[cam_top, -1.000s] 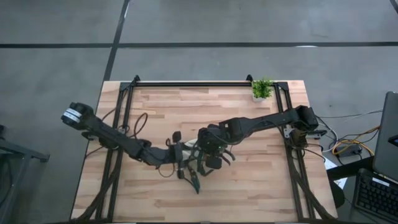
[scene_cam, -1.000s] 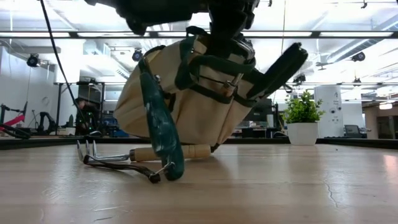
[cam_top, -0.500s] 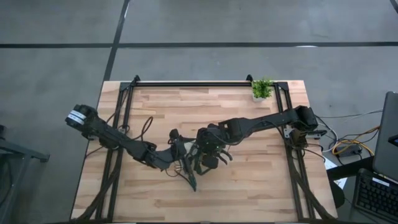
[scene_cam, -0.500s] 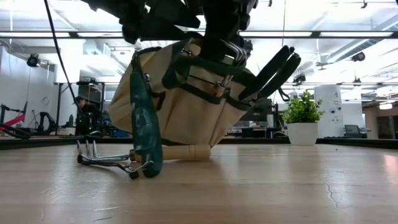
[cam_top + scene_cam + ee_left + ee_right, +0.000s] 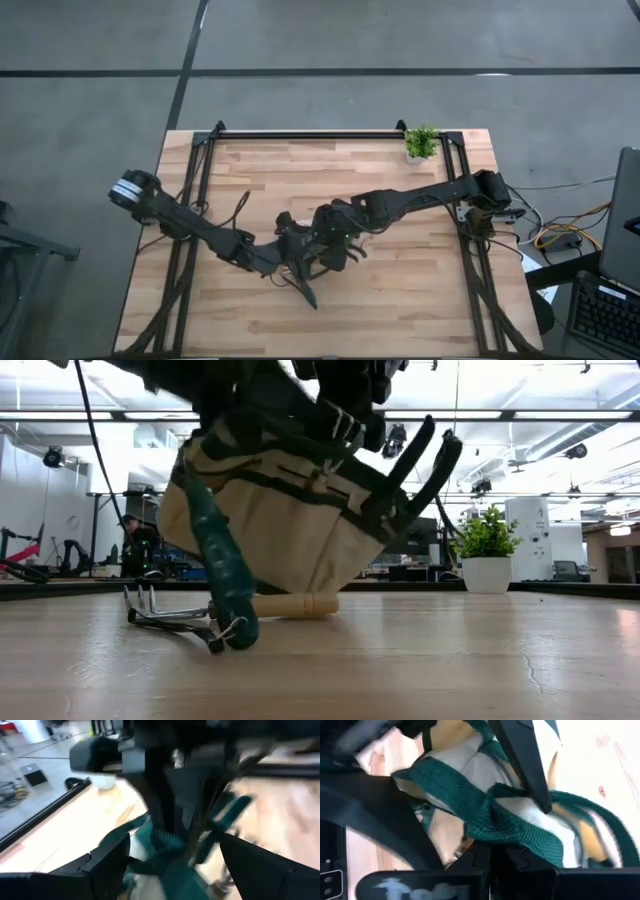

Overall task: Pick & Place Garden tools in Gardening bag
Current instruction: Adjust the gardening bag

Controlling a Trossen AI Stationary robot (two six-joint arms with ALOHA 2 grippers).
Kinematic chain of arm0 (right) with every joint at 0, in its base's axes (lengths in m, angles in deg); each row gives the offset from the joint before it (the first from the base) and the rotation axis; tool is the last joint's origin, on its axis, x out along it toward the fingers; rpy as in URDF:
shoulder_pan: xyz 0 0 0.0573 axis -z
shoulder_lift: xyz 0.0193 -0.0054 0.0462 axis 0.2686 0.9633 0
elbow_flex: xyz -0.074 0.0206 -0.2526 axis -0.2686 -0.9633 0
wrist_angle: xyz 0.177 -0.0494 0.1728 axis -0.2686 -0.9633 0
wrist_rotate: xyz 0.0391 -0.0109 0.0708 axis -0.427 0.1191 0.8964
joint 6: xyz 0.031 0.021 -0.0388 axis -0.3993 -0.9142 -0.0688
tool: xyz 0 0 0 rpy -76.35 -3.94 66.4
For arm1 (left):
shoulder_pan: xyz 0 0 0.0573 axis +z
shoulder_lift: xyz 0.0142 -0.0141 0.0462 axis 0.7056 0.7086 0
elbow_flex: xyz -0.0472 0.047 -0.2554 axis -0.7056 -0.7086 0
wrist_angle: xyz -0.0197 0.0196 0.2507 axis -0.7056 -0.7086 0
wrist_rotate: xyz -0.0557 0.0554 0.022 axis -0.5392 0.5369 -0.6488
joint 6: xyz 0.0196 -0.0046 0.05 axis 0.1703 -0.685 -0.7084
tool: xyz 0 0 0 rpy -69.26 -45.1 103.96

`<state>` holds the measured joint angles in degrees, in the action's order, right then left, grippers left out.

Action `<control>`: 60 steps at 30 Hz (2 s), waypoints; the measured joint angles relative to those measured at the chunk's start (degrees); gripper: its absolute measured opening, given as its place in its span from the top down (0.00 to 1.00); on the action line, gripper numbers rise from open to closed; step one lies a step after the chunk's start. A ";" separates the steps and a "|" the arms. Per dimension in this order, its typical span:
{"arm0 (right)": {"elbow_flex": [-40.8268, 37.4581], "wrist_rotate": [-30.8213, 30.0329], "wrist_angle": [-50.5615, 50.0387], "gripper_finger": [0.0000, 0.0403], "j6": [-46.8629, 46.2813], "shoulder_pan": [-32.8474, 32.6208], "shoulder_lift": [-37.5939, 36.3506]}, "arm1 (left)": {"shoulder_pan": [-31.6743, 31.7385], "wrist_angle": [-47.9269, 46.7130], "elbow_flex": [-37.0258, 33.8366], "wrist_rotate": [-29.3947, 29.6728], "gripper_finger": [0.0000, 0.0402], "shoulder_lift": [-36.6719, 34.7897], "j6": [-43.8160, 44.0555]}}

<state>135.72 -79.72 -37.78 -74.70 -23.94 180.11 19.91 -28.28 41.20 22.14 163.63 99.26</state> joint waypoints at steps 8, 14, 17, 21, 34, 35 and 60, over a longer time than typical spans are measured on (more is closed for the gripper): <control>0.00 0.23 -2.22 0.98 1.15 -0.54 0.00 | 0.00 -5.36 -0.04 5.30 0.23 0.20 0.81; -0.09 0.59 -2.87 0.98 2.75 -1.27 0.00 | 0.18 -5.92 -0.04 5.51 0.23 -1.32 -0.05; -0.11 0.95 -4.09 0.98 3.65 -1.21 0.00 | 0.56 -6.73 -0.04 5.56 0.23 -1.98 0.12; -0.15 1.31 -4.66 0.98 5.49 -1.22 0.00 | 0.99 -8.14 -0.04 8.24 0.23 -2.29 0.46; 2.74 3.26 -10.45 0.98 13.77 0.62 0.00 | 6.10 -21.18 -0.04 12.25 0.23 -2.42 12.29; 2.83 3.77 -10.47 0.98 13.84 0.71 0.00 | 6.14 -20.95 -0.04 12.27 0.23 -2.42 11.77; 2.23 10.34 -10.25 0.98 21.69 1.20 0.00 | 19.05 -14.21 -0.10 -7.86 0.43 -3.39 10.90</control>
<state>137.95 -69.38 -48.03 -53.01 -22.74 180.11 38.95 -42.49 41.10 14.28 160.25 110.16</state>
